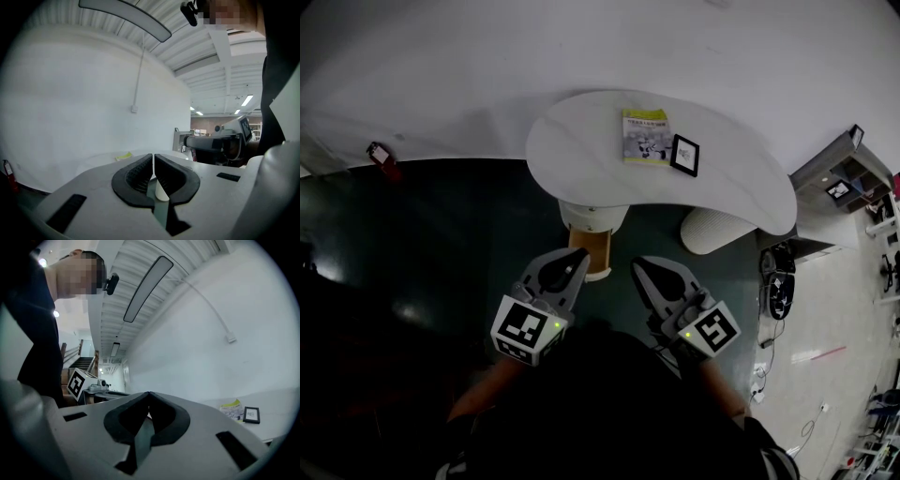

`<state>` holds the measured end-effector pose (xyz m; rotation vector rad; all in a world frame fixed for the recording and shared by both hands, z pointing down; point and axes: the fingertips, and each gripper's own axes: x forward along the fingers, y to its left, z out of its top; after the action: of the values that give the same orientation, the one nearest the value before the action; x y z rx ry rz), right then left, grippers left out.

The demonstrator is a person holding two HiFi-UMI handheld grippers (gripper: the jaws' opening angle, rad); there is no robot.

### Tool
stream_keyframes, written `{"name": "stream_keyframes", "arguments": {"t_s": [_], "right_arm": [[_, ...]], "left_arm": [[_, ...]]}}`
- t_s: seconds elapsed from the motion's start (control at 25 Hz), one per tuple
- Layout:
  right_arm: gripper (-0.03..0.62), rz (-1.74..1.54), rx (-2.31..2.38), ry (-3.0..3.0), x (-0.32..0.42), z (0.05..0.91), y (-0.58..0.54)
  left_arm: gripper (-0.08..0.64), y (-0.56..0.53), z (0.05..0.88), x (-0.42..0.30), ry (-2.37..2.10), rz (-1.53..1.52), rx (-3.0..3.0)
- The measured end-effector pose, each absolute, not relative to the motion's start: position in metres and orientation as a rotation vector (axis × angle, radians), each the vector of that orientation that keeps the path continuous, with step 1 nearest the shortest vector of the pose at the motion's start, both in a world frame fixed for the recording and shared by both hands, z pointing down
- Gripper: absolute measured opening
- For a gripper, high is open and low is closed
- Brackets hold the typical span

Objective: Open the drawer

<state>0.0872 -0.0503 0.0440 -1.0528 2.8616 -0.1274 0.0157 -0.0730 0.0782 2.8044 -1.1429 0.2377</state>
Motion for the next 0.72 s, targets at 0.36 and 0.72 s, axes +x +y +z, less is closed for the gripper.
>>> {"name": "stream_keyframes", "arguments": {"t_s": [0.36,0.72], "right_arm": [[0.017,-0.107,-1.112,2.834,0.120,0.042,-0.056],[0.017,-0.097,-1.124,2.818,0.135,0.044,-0.056]], "left_arm": [[0.023,-0.085,0.071,0.018,-1.194,0.227,2.785],[0.023,-0.089,0.072,0.030,-1.169,0.233,2.768]]}}
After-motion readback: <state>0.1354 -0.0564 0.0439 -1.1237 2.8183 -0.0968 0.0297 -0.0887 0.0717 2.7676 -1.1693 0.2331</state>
